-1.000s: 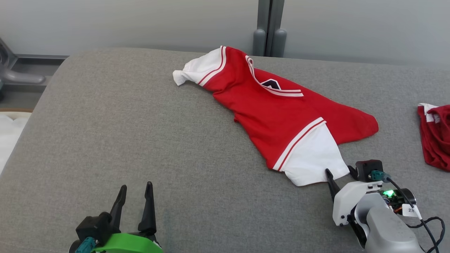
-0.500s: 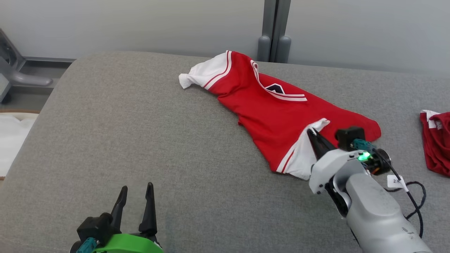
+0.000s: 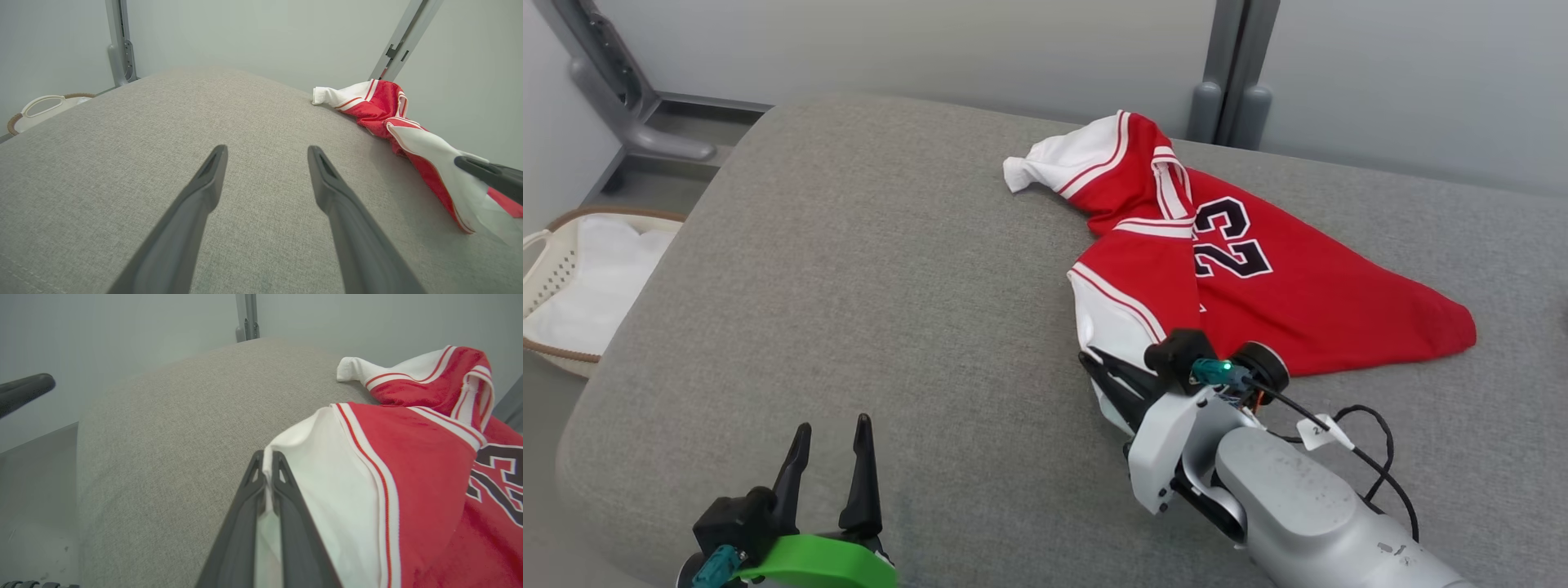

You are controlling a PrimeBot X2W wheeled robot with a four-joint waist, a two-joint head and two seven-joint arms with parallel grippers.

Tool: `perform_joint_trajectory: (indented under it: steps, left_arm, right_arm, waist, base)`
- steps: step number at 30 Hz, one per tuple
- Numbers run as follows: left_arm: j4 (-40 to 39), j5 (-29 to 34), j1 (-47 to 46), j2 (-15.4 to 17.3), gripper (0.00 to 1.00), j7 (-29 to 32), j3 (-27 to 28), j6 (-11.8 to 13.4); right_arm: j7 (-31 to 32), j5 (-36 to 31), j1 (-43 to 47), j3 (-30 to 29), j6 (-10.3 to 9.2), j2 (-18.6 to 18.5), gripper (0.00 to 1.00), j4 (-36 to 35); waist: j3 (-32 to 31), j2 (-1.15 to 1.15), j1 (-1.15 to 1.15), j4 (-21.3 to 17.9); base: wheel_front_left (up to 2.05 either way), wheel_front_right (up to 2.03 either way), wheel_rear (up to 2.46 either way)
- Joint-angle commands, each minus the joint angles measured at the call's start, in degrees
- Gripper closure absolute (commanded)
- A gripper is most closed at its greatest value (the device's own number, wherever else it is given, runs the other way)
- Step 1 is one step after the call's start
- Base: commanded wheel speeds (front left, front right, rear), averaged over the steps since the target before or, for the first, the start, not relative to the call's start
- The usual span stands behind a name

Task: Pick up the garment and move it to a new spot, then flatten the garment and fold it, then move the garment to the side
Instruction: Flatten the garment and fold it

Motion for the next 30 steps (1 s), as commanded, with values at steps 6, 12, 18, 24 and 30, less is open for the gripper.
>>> perform_joint_trajectory:
  steps: [6,12,18,24,30]
  left_arm:
    - [-0.04,-0.65,-1.31,0.08,0.0,0.0,0.15,-0.06]
    - [-0.46,-0.91,-1.8,0.08,0.0,-0.01,0.29,0.33]
    - [-0.94,-0.58,-2.53,0.08,0.0,-0.01,-0.33,0.27]
    - [-0.77,-0.5,-3.82,0.09,0.0,0.0,-2.21,-0.13]
    - [0.5,-0.98,-4.25,0.12,0.0,0.0,-4.43,-0.43]
  right_arm:
    - [0.89,2.93,-0.99,7.52,-0.09,-0.31,1.0,-2.7]
    - [-0.01,4.28,-1.21,11.27,-0.09,-0.29,0.0,-5.43]
    - [-1.75,3.63,-1.59,8.37,-0.09,-0.33,0.0,-4.78]
    - [-2.57,0.56,0.19,-0.12,-0.09,-0.31,0.0,-3.31]
    - [-2.64,-6.9,4.81,-13.13,-0.09,-0.27,0.0,-6.42]
  waist:
    - [1.39,0.0,0.0,3.36]
    - [1.84,0.0,0.0,3.17]
    - [1.54,0.0,0.0,0.56]
    - [0.29,0.0,0.0,-3.41]
    - [-0.96,0.0,0.0,-7.52]
  base:
    - [0.0,0.0,0.0]
    - [0.0,0.0,0.0]
    - [0.0,0.0,0.0]
    - [0.0,0.0,0.0]
    - [0.0,0.0,0.0]
